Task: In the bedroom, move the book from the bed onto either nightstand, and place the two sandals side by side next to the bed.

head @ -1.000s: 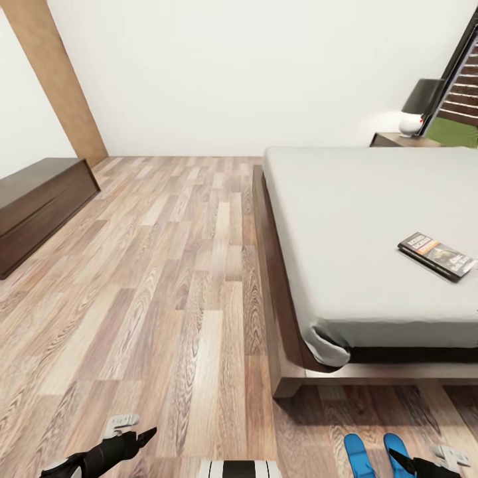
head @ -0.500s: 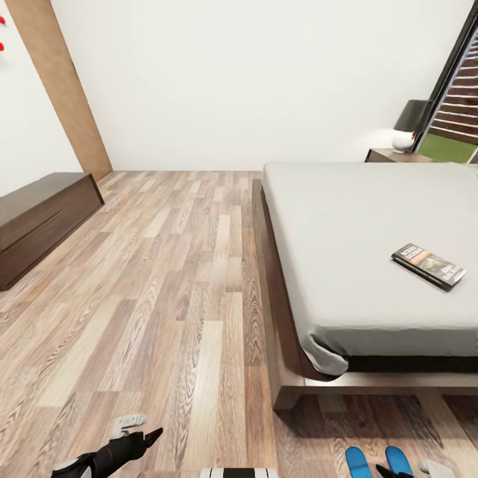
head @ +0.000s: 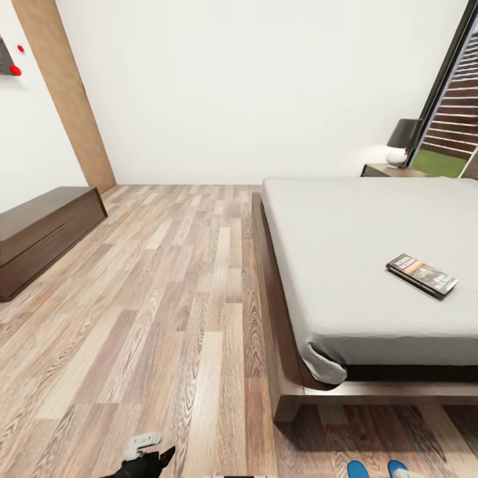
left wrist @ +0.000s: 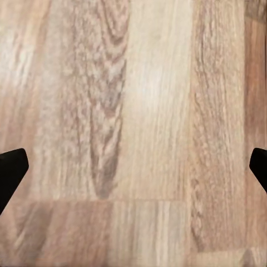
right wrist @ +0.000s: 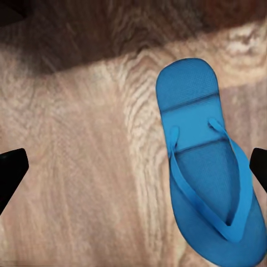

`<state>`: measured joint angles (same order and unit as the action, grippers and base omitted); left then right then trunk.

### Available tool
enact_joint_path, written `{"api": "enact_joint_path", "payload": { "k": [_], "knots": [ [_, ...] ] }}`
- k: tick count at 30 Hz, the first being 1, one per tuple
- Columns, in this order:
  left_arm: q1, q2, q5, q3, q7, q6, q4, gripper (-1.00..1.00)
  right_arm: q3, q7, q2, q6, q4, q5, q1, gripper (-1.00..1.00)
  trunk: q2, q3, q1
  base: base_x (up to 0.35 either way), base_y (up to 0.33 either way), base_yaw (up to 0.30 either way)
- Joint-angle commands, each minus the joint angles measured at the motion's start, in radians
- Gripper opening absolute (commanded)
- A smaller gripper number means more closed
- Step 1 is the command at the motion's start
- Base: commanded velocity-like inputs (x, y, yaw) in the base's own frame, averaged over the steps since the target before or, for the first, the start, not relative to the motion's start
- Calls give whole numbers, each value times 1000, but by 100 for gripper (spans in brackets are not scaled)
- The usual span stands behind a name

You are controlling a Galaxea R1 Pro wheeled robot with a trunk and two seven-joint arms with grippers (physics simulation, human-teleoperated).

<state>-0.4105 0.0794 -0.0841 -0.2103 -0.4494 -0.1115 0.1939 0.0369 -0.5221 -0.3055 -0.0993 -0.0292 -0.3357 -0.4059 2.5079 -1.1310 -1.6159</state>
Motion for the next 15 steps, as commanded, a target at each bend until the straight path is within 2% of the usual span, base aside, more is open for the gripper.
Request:
{"api": "enact_joint_path", "payload": {
  "k": [1,15],
  "knots": [
    [-1,-3,-8,1,-4,-23,-16,100,4,-3,0,-3,1,-2,-1,100,0,3,1,0,0,0],
    [-1,-28,-11,0,-3,-37,-30,100,3,-3,0,-3,2,1,-1,100,-3,57,7,0,0,0]
  ]
}}
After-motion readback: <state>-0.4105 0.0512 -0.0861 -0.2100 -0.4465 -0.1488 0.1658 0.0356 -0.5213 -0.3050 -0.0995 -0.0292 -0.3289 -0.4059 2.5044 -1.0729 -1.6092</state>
